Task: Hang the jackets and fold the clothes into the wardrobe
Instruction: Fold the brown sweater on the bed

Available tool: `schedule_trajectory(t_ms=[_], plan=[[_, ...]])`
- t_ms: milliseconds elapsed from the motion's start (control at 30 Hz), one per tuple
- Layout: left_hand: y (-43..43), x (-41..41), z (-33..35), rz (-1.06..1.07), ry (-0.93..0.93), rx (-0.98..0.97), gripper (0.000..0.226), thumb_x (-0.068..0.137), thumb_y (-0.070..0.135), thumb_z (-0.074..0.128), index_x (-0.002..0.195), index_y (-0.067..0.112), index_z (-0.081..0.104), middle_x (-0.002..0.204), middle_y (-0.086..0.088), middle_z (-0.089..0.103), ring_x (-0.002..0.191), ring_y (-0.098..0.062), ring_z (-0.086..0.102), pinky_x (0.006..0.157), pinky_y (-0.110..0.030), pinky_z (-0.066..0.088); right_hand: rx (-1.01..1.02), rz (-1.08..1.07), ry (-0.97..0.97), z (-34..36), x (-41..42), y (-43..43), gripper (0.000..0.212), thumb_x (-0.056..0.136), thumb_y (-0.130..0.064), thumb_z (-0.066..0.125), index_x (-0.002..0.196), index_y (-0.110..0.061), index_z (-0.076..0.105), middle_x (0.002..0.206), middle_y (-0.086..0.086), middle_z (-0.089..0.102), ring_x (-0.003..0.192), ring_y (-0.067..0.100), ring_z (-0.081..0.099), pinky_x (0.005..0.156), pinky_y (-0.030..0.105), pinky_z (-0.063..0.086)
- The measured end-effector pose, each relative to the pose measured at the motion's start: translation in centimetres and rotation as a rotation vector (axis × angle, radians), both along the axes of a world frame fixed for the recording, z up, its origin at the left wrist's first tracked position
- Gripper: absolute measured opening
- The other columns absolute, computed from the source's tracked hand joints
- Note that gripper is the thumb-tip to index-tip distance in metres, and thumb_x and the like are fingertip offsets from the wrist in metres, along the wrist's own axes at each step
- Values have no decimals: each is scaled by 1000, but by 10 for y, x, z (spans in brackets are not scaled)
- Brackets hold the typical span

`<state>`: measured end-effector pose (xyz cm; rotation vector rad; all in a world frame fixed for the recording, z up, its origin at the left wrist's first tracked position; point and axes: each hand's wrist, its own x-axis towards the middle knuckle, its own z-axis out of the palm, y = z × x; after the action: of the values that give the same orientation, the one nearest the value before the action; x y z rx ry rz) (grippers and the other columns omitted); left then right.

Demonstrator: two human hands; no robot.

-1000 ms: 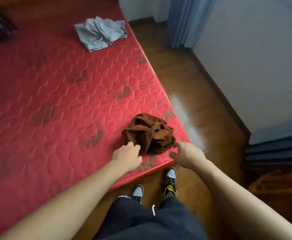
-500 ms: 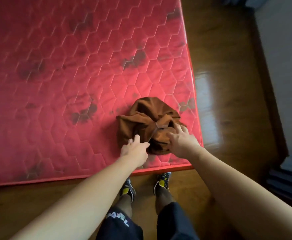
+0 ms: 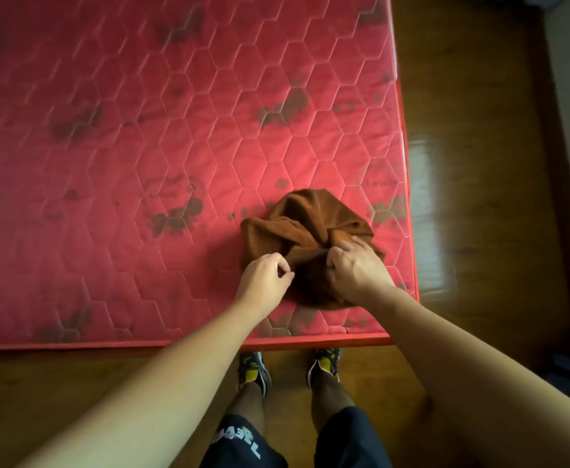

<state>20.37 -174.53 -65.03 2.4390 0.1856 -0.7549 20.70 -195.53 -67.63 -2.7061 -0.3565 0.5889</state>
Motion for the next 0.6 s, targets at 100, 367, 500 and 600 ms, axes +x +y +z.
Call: schedule_trajectory(t_ms=[100, 367, 500, 600], plan=[[21, 13, 51, 35, -19, -31, 22, 82, 12, 70, 88, 21, 52, 75, 5, 59, 67, -21, 54, 60, -32, 34, 100, -51, 58, 56, 9, 7, 15, 76, -22, 51, 88, -16, 58, 87, 3, 56, 82, 34, 59, 71, 41, 51], [67, 50, 223, -158, -292, -102, 29, 77, 9, 59, 90, 32, 50, 69, 11, 52, 61, -13, 51, 59, -32, 39, -72, 138, -287, 200, 15, 28, 32, 82, -27, 67, 101, -16, 45, 98, 12, 56, 86, 38, 59, 70, 44, 49], [100, 62, 309, -249, -468, -81, 24, 77, 6, 62, 88, 28, 58, 77, 11, 58, 72, -15, 55, 64, -31, 44, -154, 155, -469, 272, 26, 38, 36, 79, -37, 64, 105, -15, 51, 97, 10, 58, 84, 35, 58, 69, 44, 50], [139, 69, 361, -241, -603, -22, 21, 79, 7, 63, 93, 23, 63, 88, 10, 62, 82, -17, 57, 69, -31, 41, -238, 120, -550, 324, 30, 37, 34, 76, -20, 59, 107, -17, 48, 91, 9, 55, 80, 36, 60, 63, 43, 48]])
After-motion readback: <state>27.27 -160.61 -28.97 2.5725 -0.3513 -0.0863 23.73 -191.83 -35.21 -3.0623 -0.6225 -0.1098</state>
